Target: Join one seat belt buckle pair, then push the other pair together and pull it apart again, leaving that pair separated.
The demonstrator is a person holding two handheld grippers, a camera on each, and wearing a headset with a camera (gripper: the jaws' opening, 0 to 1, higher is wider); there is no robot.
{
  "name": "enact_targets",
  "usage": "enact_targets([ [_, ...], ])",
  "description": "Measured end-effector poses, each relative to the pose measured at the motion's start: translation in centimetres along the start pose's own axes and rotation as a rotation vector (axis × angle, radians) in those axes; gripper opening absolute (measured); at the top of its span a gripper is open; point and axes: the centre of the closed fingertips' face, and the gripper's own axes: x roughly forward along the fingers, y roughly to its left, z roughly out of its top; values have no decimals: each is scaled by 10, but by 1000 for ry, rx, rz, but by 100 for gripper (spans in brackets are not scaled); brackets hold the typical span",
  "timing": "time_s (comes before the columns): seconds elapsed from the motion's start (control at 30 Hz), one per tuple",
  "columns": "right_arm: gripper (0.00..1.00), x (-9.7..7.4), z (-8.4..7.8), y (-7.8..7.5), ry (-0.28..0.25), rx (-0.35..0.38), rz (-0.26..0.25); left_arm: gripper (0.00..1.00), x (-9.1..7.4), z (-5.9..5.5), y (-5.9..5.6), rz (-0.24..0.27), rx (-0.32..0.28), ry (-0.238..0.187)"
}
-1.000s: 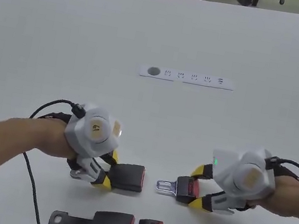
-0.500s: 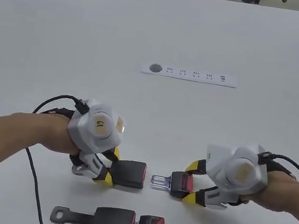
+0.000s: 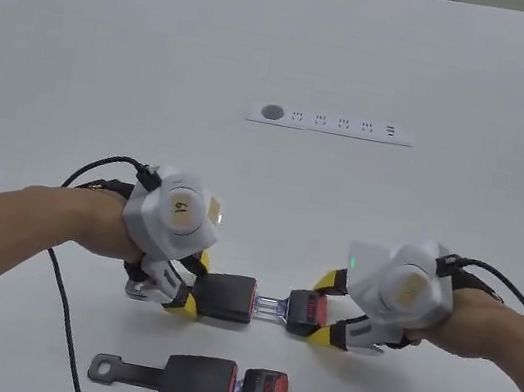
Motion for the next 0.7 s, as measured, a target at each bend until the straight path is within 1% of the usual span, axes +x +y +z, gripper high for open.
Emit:
enact_targets([
  [0.3, 30, 2, 3, 1, -3, -1, 5, 30, 0, 0, 0, 1, -11, -1],
  [0.5, 30, 5, 13, 4, -15, -3, 8, 30, 1, 1, 0, -1, -11, 6],
  [0.6, 30, 6, 16, 3, -20, -1, 7, 30, 1, 1, 0, 1, -15, 4],
  [0.63, 30, 7, 16, 4, -11, -4, 7, 30, 1, 1, 0, 2, -15, 4],
  [0.7, 30, 6, 16, 5, -11, -6, 8, 30, 1, 1, -1, 4, -15, 3],
])
